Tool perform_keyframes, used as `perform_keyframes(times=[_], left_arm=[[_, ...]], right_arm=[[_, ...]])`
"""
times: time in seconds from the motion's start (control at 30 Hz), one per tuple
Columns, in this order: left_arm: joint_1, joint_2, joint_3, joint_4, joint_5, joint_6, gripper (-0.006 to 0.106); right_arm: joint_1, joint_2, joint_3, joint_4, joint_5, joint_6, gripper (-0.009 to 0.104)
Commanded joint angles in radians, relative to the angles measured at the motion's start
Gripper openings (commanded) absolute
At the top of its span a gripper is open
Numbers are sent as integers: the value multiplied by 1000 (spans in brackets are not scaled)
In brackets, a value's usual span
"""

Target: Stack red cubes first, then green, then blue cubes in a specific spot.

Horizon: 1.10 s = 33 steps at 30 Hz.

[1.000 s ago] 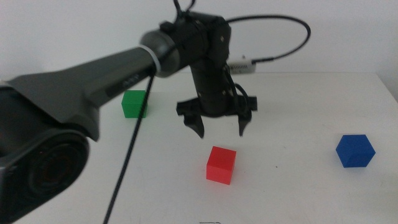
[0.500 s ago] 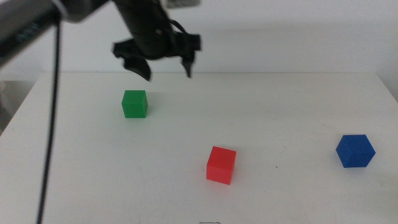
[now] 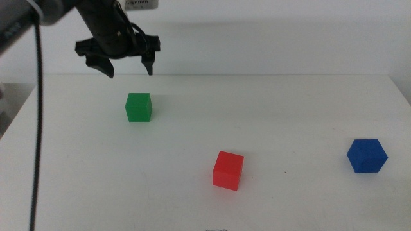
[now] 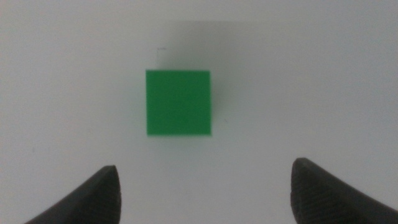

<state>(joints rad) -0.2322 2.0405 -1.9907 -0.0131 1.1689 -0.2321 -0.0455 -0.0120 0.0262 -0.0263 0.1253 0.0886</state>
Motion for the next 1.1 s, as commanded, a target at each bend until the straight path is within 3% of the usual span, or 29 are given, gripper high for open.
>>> perform_keyframes(times=[0.0, 0.37, 0.73, 0.87, 1.0, 1.07], left_arm=[[13, -10, -44, 13, -64, 8, 93], [24, 171, -87, 13, -229, 43, 93], [24, 241, -87, 25, -240, 38, 90], [24, 246, -87, 29, -225, 38, 75], [32, 246, -87, 29, -201, 27, 43], [45, 240, -87, -17, -179, 43, 24]], right_arm=[[1, -15, -10, -9, -82, -5, 90], [1, -15, -10, -9, -82, -5, 90], [1, -15, -10, -9, -82, -5, 90], [1, -15, -10, -9, -82, -5, 90], [1, -15, -10, -9, -82, -5, 90], [1, -15, -10, -9, -82, -5, 90]])
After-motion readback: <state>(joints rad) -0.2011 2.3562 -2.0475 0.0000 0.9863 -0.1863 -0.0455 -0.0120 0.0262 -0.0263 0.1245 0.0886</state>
